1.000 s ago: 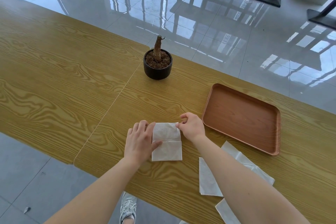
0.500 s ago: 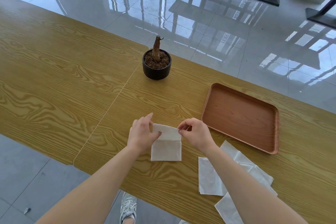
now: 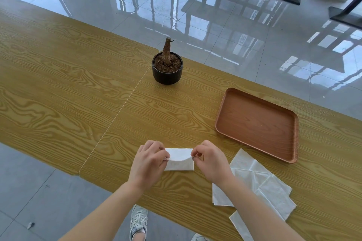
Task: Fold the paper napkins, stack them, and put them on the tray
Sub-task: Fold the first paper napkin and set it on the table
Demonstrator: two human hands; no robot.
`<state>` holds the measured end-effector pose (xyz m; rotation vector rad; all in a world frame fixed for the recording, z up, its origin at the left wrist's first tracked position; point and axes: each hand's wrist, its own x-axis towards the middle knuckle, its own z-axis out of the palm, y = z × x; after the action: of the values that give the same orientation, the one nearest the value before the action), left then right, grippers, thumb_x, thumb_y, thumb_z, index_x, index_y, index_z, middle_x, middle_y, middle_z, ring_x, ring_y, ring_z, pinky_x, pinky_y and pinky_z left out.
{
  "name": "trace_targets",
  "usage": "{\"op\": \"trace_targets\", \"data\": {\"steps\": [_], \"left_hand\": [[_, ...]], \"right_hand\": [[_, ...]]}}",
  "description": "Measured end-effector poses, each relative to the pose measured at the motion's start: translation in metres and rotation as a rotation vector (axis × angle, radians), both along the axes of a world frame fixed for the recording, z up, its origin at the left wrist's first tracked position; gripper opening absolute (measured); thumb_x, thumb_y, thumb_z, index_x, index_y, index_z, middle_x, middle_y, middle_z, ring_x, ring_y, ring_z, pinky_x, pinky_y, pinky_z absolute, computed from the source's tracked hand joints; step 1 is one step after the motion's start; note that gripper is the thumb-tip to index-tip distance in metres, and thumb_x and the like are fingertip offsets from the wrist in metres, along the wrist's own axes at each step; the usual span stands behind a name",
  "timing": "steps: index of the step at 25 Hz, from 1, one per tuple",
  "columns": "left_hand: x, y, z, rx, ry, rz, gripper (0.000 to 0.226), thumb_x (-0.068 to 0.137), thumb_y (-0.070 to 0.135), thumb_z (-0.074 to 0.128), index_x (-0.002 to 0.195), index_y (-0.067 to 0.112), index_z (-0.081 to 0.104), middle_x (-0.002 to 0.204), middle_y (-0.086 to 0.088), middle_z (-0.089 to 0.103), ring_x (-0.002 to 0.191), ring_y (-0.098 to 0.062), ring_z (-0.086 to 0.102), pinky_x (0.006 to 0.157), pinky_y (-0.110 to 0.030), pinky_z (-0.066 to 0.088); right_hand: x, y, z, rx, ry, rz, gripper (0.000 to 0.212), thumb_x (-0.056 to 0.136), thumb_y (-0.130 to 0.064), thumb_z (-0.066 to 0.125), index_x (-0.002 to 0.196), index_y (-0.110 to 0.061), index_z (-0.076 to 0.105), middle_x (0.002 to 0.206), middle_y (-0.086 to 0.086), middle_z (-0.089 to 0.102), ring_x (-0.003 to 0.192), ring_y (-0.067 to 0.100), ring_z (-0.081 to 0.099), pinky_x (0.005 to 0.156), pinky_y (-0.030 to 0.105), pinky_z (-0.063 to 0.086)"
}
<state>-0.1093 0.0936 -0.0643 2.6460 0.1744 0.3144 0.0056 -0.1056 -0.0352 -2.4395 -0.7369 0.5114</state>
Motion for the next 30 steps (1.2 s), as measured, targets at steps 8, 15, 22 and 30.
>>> {"op": "trace_targets", "data": {"steps": [8,15,22,30], "left_hand": [[-0.017,-0.01,-0.01,0.095,0.071,-0.073,0.023,0.069,0.015,0.051,0.082,0.012,0.071,0.106,-0.01,0.067,0.109,-0.032,0.063,0.093,-0.044,0.049],[-0.028,-0.019,-0.027,0.24,0.256,-0.235,0.06,0.105,0.052,0.032,0.155,0.019,0.032,0.166,-0.003,0.021,0.154,-0.026,0.013,0.12,-0.047,0.016],[-0.036,-0.015,-0.03,0.332,0.333,-0.272,0.07,0.102,0.063,0.025,0.158,0.021,0.021,0.167,-0.002,0.013,0.154,-0.026,0.009,0.119,-0.048,0.012],[-0.037,-0.013,-0.035,0.242,0.317,-0.069,0.058,0.105,0.051,0.028,0.151,0.019,0.041,0.163,-0.003,0.031,0.152,-0.028,0.022,0.118,-0.056,0.025]], "right_hand": [[-0.019,-0.007,-0.012,-0.068,-0.083,0.116,0.015,0.091,-0.03,0.066,0.101,-0.021,0.074,0.093,-0.008,0.057,0.089,0.011,0.054,0.069,0.033,0.053],[-0.034,-0.001,-0.021,-0.009,-0.142,0.111,0.009,0.094,-0.016,0.067,0.088,-0.012,0.071,0.093,-0.002,0.064,0.09,0.02,0.059,0.074,0.035,0.052],[-0.022,0.003,-0.021,-0.01,-0.139,0.064,0.009,0.094,-0.016,0.067,0.098,-0.012,0.074,0.097,-0.002,0.065,0.093,0.019,0.06,0.075,0.035,0.053],[0.006,0.018,-0.024,-0.175,-0.226,0.12,0.016,0.1,-0.028,0.058,0.103,-0.018,0.07,0.101,-0.005,0.057,0.092,0.016,0.051,0.067,0.029,0.051]]}}
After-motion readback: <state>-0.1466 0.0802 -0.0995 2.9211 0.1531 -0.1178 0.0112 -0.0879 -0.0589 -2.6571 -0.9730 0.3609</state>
